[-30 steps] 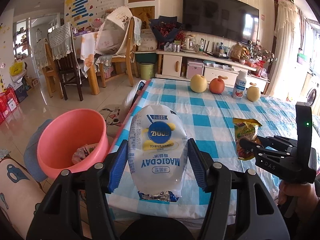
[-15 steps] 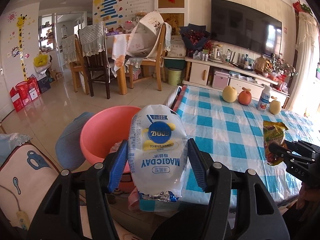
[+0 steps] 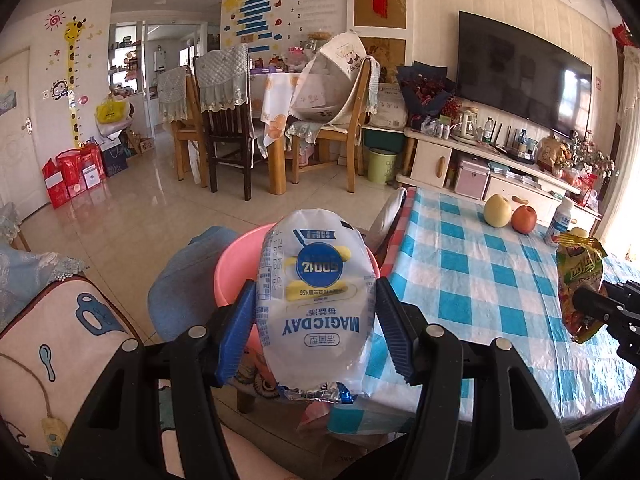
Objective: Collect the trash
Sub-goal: 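Carry both bags to the pink bucket and open both grippers over it, then move both grippers back over the table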
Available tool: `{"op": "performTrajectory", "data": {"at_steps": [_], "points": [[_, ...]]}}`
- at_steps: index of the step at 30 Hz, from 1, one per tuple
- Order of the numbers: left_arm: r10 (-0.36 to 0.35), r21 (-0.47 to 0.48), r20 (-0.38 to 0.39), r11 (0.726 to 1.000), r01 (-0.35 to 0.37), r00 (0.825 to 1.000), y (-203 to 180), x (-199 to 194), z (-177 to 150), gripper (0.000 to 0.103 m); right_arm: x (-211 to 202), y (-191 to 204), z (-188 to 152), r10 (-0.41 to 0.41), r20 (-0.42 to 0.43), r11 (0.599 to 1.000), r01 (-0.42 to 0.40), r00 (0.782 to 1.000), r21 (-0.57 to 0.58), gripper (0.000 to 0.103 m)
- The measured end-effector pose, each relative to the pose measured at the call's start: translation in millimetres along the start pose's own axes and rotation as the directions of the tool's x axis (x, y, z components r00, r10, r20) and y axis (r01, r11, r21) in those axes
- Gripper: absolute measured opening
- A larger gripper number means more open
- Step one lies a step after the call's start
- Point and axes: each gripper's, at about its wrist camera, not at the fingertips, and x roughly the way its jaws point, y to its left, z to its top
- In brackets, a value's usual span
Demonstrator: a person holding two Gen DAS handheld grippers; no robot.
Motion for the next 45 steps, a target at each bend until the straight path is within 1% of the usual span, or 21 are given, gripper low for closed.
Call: {"op": "performTrajectory", "data": {"at_steps": [7,17,23,29,32,34,35,36,38,39,40,42,45], "points": [[0.022,-0.005,0.010,1.000,-0.022,1.000,7.5,17.9,8.6,0.060,20.1,38.4,29.8,0.075,-0.001,0.995,-0.075,0.997,-0.072,0.033],[0.050,0.010,0.008,0.999,-0.050,0.999,20.8,56.9,24.7,0.060,71.9,73.4,66.6,0.160,-0.023,0.981,-0.161,0.987,-0.110,0.033],[0.067,0.001,-0.034,0.998,-0.067,0.997,33.7,93.3,26.2,0.060,110.3,85.0,82.3,0.192,-0.050,0.973,-0.197,0.980,-0.121,0.033],[0.072,-0.013,-0.091,0.997,-0.074,0.993,43.2,130.4,22.0,0.060,151.9,91.2,88.2,0.212,-0.083,0.969,-0.220,0.974,-0.109,0.033],[0.084,-0.014,-0.110,0.996,-0.086,0.990,46.9,144.5,19.3,0.060,170.1,92.1,89.7,0.208,-0.091,0.970,-0.217,0.974,-0.107,0.033],[0.076,-0.033,-0.127,0.996,-0.081,0.989,52.1,156.1,17.6,0.060,185.0,89.8,89.1,0.211,-0.104,0.971,-0.221,0.972,-0.094,0.037],[0.071,-0.043,-0.136,0.996,-0.078,0.988,53.4,161.1,16.9,0.062,193.7,87.9,88.0,0.211,-0.120,0.971,-0.222,0.970,-0.084,0.041],[0.072,-0.057,-0.153,0.995,-0.081,0.986,55.5,168.3,14.8,0.063,200.9,85.4,86.1,0.211,-0.132,0.973,-0.221,0.969,-0.070,0.051],[0.070,-0.079,-0.191,0.993,-0.086,0.979,58.9,179.6,9.4,0.076,210.2,76.9,80.7,0.213,-0.138,0.975,-0.219,0.967,-0.027,0.062],[0.069,-0.086,-0.199,0.992,-0.088,0.977,60.7,182.6,7.2,0.078,211.2,72.4,78.5,0.211,-0.136,0.977,-0.214,0.968,-0.006,0.068],[0.073,-0.090,-0.202,0.992,-0.093,0.977,62.1,183.8,5.1,0.082,210.6,66.9,75.9,0.207,-0.130,0.978,-0.207,0.970,0.015,0.071],[0.071,-0.098,-0.188,0.991,-0.090,0.980,64.2,181.2,1.0,0.084,206.9,56.8,71.6,0.185,-0.113,0.983,-0.181,0.976,0.042,0.086],[0.051,-0.110,-0.165,0.992,-0.070,0.985,66.5,175.2,-2.9,0.086,201.9,43.3,64.8,0.131,-0.109,0.991,-0.125,0.985,0.053,0.090]]}}
